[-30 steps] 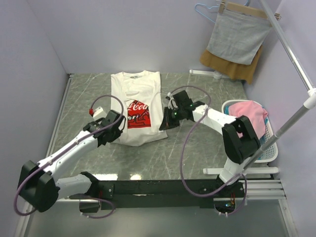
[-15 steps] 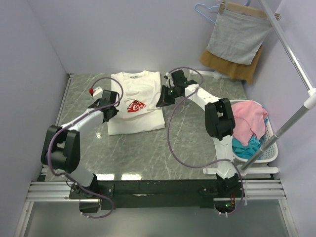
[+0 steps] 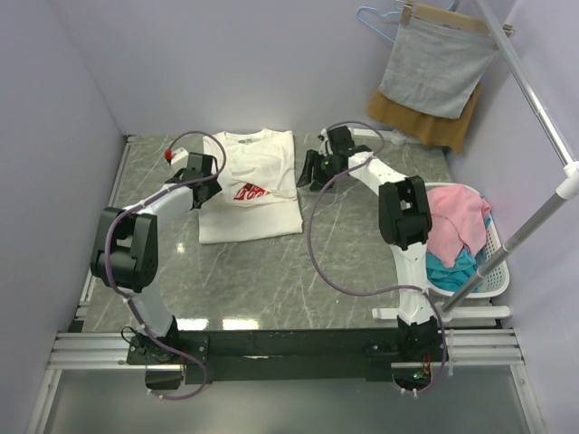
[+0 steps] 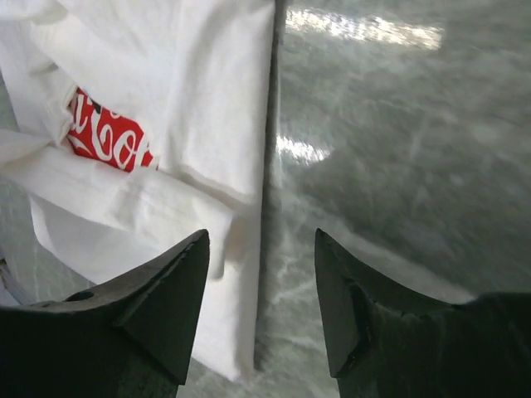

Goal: Fold and stack the t-shirts
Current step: Fold the folded rectangular tshirt in 1/3 of the way

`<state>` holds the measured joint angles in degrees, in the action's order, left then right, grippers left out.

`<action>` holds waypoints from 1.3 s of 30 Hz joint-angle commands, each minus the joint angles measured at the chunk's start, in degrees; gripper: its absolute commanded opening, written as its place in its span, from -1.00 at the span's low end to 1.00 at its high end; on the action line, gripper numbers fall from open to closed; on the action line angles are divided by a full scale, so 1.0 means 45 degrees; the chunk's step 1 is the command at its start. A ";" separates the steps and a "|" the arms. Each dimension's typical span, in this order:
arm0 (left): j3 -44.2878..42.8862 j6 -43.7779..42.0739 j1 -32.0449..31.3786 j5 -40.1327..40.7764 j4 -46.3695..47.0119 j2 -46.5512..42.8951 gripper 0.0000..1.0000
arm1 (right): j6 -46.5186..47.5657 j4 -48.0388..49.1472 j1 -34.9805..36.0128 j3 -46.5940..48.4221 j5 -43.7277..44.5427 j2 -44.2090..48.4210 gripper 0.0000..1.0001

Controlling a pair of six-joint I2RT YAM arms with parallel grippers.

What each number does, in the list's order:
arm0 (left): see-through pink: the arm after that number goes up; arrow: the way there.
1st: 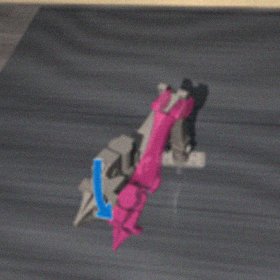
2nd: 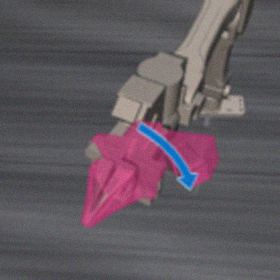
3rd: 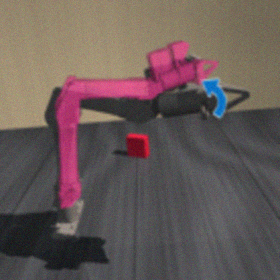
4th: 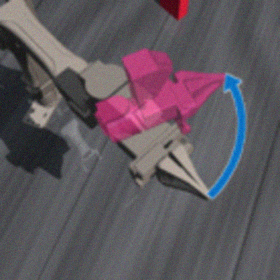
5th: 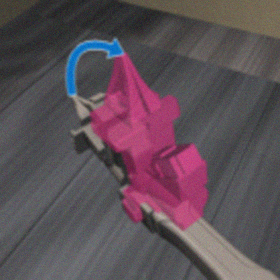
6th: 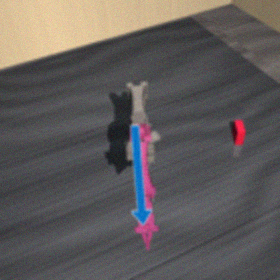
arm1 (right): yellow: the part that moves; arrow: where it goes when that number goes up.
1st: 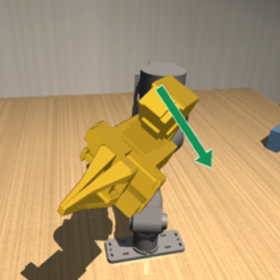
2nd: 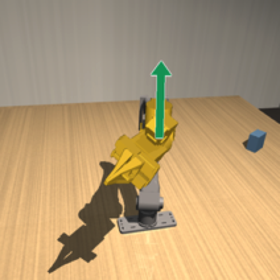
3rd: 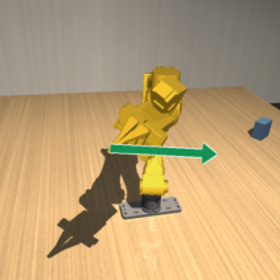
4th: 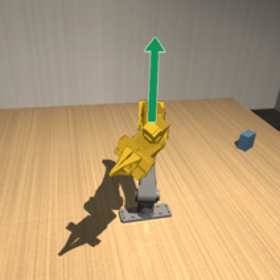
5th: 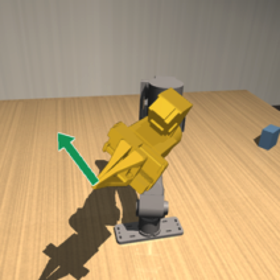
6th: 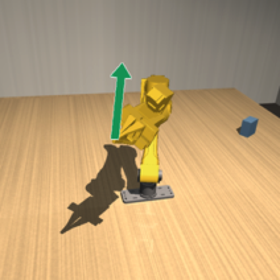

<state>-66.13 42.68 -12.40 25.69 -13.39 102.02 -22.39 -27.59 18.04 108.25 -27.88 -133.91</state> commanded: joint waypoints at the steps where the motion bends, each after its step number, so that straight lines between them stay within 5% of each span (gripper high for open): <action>1: 0.0084 -0.0206 0.0061 0.0446 -0.0209 -0.1906 0.60 | 0.0484 0.1015 -0.0103 -0.0851 0.0513 0.2313 0.23; 7: 0.1782 -0.0362 0.0003 -0.2366 0.0862 -0.3314 0.64 | 0.0017 0.0857 0.0423 -0.1183 -0.1088 0.2336 0.24; 15: 0.1668 -0.0421 -0.0056 -0.4907 0.1256 -0.2282 0.63 | -0.0395 0.0937 0.1458 -0.1301 -0.1617 0.1984 0.24; 39: -0.1689 -0.1319 -0.0056 -0.4402 0.1471 0.2016 0.64 | -0.0258 -0.0332 0.1694 0.0397 -0.0993 -0.0202 0.25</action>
<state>-69.32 38.89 -12.56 4.56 -8.64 108.84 -24.43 -27.27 26.00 105.30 -33.47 -132.84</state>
